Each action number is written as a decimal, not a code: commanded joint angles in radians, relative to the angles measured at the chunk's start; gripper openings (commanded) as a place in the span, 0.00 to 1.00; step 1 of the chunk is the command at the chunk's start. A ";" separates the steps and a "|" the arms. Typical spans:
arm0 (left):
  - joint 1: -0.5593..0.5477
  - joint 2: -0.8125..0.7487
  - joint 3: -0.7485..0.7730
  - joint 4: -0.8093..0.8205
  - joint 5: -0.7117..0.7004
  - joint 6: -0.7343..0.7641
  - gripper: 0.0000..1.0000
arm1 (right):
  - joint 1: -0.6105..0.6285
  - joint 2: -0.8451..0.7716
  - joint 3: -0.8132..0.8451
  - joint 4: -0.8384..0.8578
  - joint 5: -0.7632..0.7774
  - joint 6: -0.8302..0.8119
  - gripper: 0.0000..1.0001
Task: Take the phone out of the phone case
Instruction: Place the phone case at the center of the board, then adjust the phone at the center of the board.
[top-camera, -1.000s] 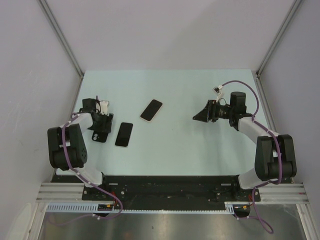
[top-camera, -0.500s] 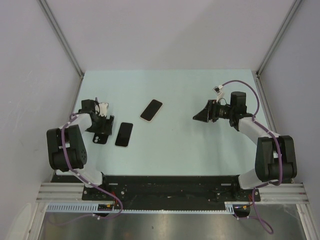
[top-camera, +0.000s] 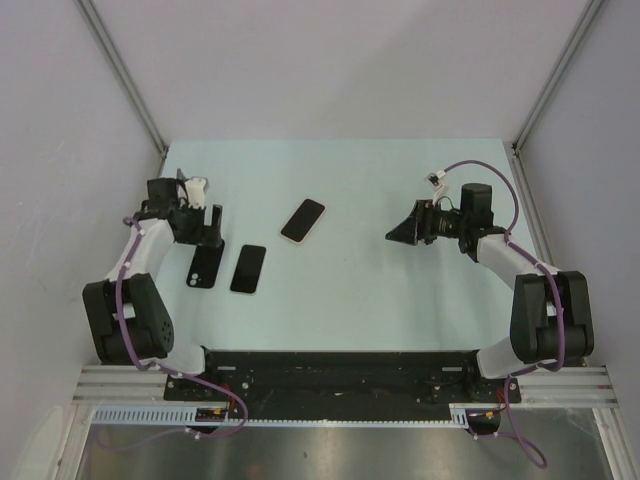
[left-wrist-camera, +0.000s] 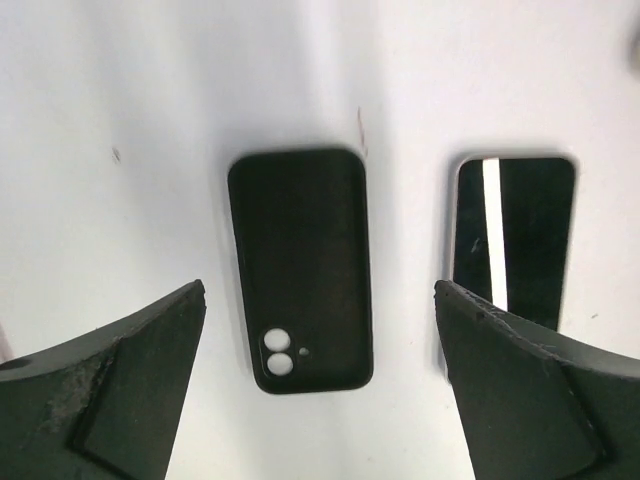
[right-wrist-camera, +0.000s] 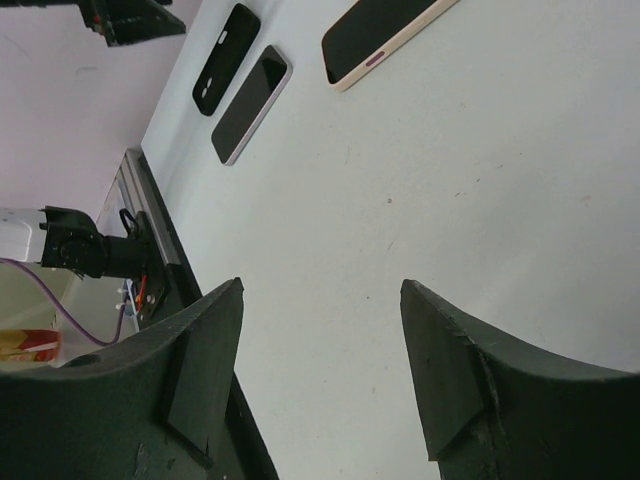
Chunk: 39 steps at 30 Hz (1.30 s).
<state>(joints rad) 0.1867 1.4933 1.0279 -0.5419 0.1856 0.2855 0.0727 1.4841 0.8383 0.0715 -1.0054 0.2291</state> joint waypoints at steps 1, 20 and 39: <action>-0.080 -0.044 0.086 -0.001 0.092 -0.037 1.00 | 0.004 -0.028 0.021 0.004 0.010 -0.028 0.69; -0.563 0.510 0.601 -0.013 -0.087 -0.083 1.00 | -0.004 -0.035 0.022 0.001 -0.012 -0.040 0.70; -0.584 0.653 0.633 -0.036 -0.090 -0.060 1.00 | -0.001 -0.045 0.021 0.001 -0.036 -0.043 0.70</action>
<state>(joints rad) -0.3908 2.1284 1.6295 -0.5720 0.0990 0.2352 0.0734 1.4776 0.8383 0.0643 -1.0180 0.2066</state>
